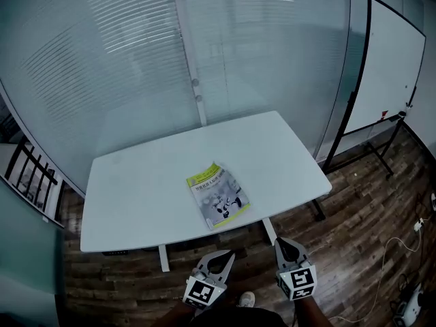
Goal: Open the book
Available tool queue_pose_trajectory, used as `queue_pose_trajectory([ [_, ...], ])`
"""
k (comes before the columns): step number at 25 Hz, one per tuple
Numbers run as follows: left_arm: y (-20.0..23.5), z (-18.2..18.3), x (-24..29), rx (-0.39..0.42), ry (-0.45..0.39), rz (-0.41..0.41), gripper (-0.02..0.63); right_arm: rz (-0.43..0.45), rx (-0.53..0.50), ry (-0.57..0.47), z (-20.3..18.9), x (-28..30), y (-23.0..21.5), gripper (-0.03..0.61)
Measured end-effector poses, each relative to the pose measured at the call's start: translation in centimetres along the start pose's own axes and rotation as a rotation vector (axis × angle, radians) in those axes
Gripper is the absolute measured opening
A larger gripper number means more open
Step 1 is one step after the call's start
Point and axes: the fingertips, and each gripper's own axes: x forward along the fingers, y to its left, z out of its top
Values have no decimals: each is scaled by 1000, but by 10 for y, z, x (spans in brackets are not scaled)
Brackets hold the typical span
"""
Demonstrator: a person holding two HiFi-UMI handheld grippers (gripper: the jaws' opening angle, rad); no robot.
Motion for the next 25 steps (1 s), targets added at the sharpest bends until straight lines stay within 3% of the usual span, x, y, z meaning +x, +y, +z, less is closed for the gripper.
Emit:
queue_pose_trajectory([
  [11, 71, -33, -31, -111, 59, 207, 14, 155, -70, 13, 6, 60, 40, 6],
  [19, 109, -28, -26, -92, 19, 197, 14, 154, -32, 42, 16, 109, 54, 6],
  [25, 137, -40, -30, -201, 28, 205, 14, 89, -16, 61, 22, 142, 48, 6],
])
